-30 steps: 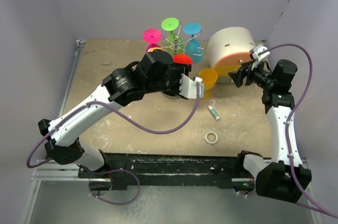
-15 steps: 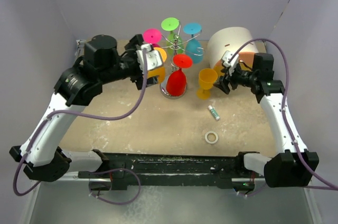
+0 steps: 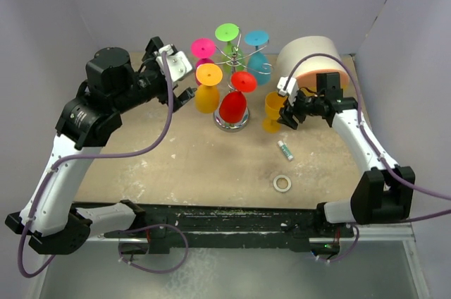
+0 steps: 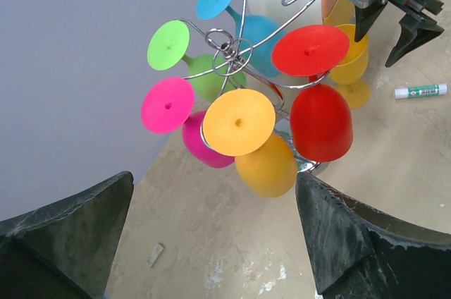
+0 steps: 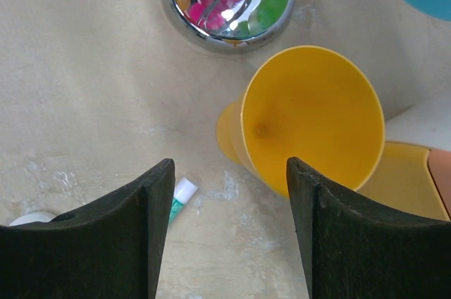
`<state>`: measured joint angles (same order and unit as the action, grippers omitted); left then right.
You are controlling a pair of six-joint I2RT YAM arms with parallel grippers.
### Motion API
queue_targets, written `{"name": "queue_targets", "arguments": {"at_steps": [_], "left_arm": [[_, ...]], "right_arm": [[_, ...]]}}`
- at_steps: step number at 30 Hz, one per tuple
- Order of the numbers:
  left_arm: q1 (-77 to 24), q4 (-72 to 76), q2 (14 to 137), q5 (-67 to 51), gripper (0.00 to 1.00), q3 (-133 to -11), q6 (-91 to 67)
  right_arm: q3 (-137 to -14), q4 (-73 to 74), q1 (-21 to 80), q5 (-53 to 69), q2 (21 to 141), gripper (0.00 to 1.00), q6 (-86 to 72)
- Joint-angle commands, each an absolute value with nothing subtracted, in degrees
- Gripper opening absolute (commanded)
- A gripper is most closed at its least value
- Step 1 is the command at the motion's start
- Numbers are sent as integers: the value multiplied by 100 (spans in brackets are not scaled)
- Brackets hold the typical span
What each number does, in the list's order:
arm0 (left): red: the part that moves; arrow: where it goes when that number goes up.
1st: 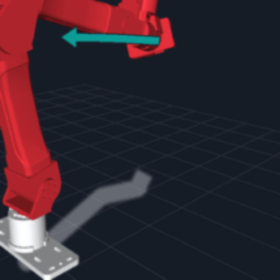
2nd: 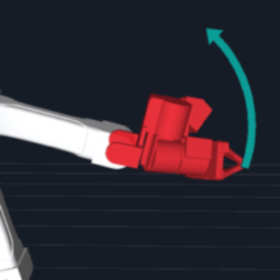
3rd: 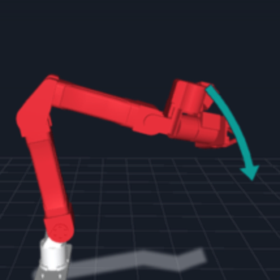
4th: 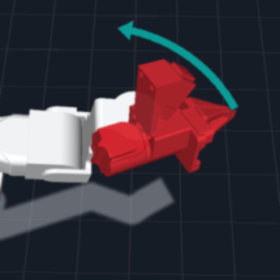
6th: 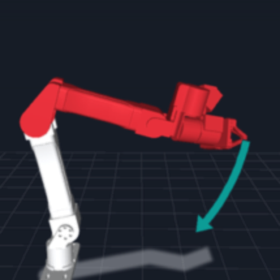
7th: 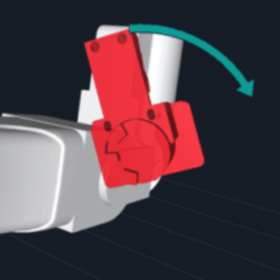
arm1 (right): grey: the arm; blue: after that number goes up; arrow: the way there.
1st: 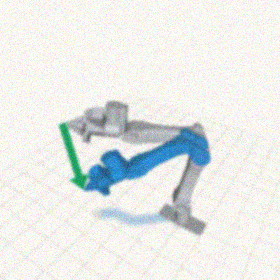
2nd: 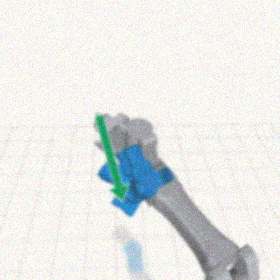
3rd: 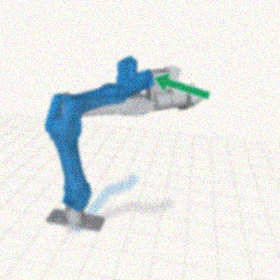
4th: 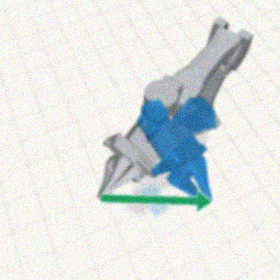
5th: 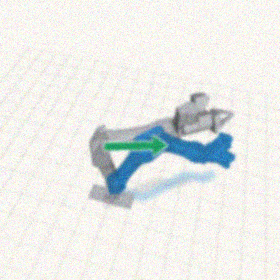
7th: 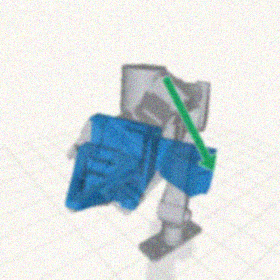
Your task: Place the wine glass upside down on the wine glass rack
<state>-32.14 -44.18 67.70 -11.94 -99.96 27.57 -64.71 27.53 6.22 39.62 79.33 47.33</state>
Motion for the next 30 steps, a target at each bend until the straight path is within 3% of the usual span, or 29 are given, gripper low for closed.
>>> {"name": "queue_targets", "arguments": {"at_steps": [1,7,19,25,30], "left_arm": [[-3129,-4117,6639,-1179,99,-9934,2626],[-3097,-4093,6642,-1208,99,-9855,2641],[-3094,-4066,6762,-1327,99,-9855,2610],[-3094,-4075,6774,-1379,99,-9848,2599],[-3089,-4094,6757,-1392,99,-9866,2592]], "right_arm": [[-6702,2655,817,3790,8018,67,4968],[-6609,2621,923,3612,8093,59,5068],[-6615,3397,923,3374,7943,23,5406],[-6575,3527,923,3221,7876,17,5393],[-6682,3667,923,3203,7779,5,5339]]}}
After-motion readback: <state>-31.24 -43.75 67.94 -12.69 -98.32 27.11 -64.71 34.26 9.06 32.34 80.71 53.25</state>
